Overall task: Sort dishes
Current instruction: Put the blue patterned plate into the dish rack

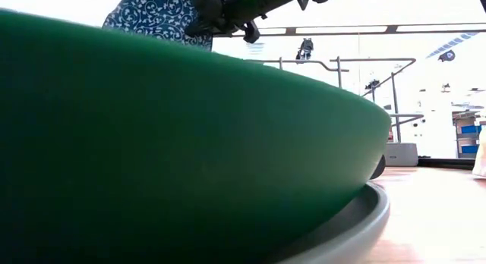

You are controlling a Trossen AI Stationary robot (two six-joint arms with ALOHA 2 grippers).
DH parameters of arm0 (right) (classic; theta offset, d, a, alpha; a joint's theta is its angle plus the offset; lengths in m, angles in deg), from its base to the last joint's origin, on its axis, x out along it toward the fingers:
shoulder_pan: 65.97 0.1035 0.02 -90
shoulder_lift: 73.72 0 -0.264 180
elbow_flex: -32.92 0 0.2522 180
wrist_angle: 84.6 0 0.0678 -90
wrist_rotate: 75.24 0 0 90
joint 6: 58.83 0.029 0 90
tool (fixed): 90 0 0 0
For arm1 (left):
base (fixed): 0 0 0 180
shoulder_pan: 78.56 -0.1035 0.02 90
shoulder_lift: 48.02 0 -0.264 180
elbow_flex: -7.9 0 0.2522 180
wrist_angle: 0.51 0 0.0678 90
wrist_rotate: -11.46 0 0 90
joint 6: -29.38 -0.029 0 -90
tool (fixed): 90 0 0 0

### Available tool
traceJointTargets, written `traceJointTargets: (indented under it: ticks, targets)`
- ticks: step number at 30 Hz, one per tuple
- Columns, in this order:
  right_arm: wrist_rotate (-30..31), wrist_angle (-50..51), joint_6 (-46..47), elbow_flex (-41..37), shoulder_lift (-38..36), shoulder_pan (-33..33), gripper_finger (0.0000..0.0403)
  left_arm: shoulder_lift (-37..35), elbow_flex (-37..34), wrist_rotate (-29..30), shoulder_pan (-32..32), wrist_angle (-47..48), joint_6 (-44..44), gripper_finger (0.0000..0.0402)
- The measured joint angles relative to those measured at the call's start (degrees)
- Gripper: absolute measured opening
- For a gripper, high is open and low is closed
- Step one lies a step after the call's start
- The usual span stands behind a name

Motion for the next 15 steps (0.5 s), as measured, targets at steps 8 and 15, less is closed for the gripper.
traceJointTargets:
  ticks: [8,15]
  targets:
    - [-0.04,0.71,-1.20,-0.05,1.37,-0.01,0.0006,0.00,0.02,0.04,-0.04,0.00,0.00,0.0000]
    - [-0.11,0.52,-1.50,0.01,4.44,0.00,0.0006,-0.02,0.02,0.20,-0.04,-0.02,0.02,0.0000]
